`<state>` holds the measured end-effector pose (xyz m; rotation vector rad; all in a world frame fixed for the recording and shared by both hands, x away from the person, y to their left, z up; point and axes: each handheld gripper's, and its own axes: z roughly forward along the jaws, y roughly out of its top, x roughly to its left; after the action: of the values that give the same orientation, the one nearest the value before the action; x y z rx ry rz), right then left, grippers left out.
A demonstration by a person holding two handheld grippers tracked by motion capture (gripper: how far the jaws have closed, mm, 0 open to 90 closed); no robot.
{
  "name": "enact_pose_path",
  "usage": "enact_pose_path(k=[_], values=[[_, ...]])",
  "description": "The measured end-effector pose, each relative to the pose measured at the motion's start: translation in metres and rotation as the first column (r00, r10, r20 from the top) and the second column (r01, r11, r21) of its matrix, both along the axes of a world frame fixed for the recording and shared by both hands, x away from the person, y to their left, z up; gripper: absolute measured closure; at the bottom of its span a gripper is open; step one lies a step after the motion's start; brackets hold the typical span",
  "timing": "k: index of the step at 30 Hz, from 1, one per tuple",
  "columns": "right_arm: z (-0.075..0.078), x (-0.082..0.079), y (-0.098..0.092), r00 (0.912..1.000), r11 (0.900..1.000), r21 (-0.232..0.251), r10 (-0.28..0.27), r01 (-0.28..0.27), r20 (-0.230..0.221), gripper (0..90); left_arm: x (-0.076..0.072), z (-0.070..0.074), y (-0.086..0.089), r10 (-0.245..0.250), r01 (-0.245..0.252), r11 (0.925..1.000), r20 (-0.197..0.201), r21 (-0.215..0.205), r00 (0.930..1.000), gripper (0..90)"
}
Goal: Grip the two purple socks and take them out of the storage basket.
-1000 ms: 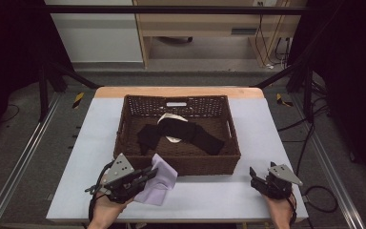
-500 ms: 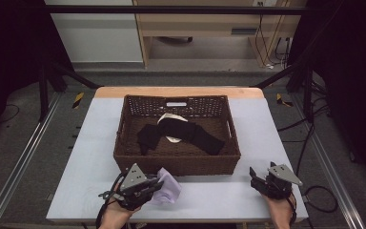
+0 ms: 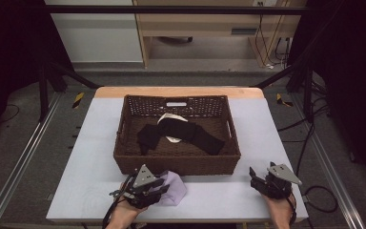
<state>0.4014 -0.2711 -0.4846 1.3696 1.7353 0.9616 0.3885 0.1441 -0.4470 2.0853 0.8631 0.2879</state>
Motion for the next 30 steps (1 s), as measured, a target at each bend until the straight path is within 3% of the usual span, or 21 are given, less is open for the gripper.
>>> enact_pose_path(k=[1, 5, 9, 14, 16, 22, 23, 24, 25, 26, 29, 30], values=[[0.0, 0.0, 0.0, 1.0, 1.0, 0.0, 0.0, 0.0, 0.0, 22.7, 0.0, 0.003, 0.005, 0.013, -0.013, 0.9997, 0.004, -0.022, 0.9999, 60.9], [0.0, 0.0, 0.0, 1.0, 1.0, 0.001, 0.0, 0.0, 0.002, 22.7, 0.0, 0.009, 0.015, 0.039, -0.038, 0.9982, 0.014, -0.046, 0.9992, 56.6], [0.0, -0.001, -0.001, 1.0, 1.0, 0.005, -0.002, 0.002, 0.006, 22.6, 0.0, 0.019, 0.036, 0.098, -0.095, 0.9924, 0.036, -0.079, 0.9946, 52.8], [0.0, -0.001, 0.0, 1.0, 1.0, 0.005, -0.002, 0.002, 0.006, 22.5, 0.0, 0.018, 0.051, 0.129, -0.125, 0.9902, 0.068, -0.062, 0.9892, 48.6], [0.0, -0.001, -0.001, 1.0, 1.0, 0.007, -0.003, 0.003, 0.007, 22.4, 0.002, 0.014, 0.062, 0.165, -0.162, 0.9861, 0.082, -0.039, 0.9829, 46.9], [0.0, -0.001, -0.001, 1.0, 1.0, 0.009, -0.005, 0.005, 0.008, 22.3, 0.001, 0.01, 0.087, 0.221, -0.219, 0.9753, 0.091, -0.032, 0.9711, 43.2], [0.0, -0.001, -0.001, 1.0, 1.0, 0.008, -0.006, 0.006, 0.006, 22.2, 0.0, 0.009, 0.097, 0.249, -0.248, 0.9686, 0.1, -0.022, 0.9634, 42.9], [0.0, 0.0, -0.001, 1.0, 1.0, 0.006, -0.007, 0.007, 0.007, 22.1, 0.0, 0.009, 0.097, 0.249, -0.248, 0.9686, 0.1, -0.022, 0.9634, 42.5], [0.0, -0.001, -0.001, 1.0, 1.0, 0.008, -0.007, 0.007, 0.005, 22.0, 0.0, 0.007, 0.106, 0.272, -0.271, 0.9622, 0.095, -0.03, 0.9575, 42.0], [0.0, -0.001, -0.001, 1.0, 1.0, 0.008, -0.007, 0.007, 0.005, 22.0, 0.0, 0.007, 0.106, 0.272, -0.271, 0.9622, 0.095, -0.03, 0.9575, 41.8], [0.0, -0.001, -0.001, 0.9999, 1.0, 0.007, -0.009, 0.009, 0.007, 21.9, 0.001, 0.006, 0.12, 0.305, -0.301, 0.952, 0.079, -0.052, 0.9491, 40.6], [0.0, -0.001, -0.001, 0.9999, 1.0, 0.007, -0.009, 0.009, 0.007, 21.9, 0.001, 0.006, 0.12, 0.305, -0.301, 0.952, 0.079, -0.052, 0.9491, 40.3]])
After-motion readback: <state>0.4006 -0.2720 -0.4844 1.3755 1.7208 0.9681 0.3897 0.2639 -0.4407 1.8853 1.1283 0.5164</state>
